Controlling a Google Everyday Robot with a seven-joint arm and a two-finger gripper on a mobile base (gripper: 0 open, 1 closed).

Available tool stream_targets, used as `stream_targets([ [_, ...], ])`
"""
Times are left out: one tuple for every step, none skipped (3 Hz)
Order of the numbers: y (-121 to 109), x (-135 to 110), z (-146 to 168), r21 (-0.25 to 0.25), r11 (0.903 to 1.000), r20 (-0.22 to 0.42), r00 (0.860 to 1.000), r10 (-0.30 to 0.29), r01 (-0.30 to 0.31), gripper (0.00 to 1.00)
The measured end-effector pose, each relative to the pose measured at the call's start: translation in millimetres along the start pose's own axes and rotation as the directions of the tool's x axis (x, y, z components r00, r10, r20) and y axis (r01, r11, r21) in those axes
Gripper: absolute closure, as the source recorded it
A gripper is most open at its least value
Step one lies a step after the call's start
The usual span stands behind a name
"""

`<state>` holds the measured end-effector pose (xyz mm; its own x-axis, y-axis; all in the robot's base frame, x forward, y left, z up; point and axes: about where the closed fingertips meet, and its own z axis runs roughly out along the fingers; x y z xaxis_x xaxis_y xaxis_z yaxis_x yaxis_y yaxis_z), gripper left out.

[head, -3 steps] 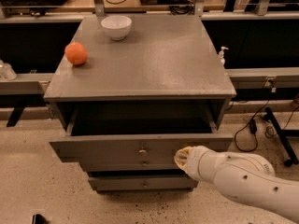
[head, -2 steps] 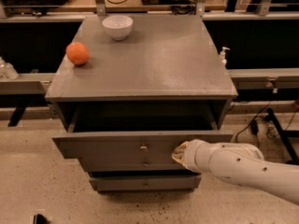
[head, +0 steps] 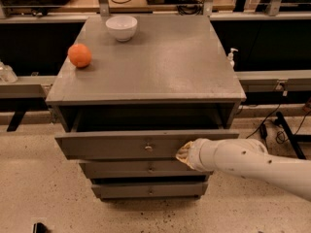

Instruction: Close top drawer

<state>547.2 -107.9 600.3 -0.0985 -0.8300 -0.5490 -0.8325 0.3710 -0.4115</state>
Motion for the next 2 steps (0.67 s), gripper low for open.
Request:
stream_targets([
  [-10.8, 1.7, 18.1, -0.059, 0.9983, 0.002, 1.0, 0.002, -0.002, 1.0],
  [-22.4, -6.3, 29.4, -0.13, 0.9913, 0.009, 1.0, -0.019, 0.02, 1.0],
])
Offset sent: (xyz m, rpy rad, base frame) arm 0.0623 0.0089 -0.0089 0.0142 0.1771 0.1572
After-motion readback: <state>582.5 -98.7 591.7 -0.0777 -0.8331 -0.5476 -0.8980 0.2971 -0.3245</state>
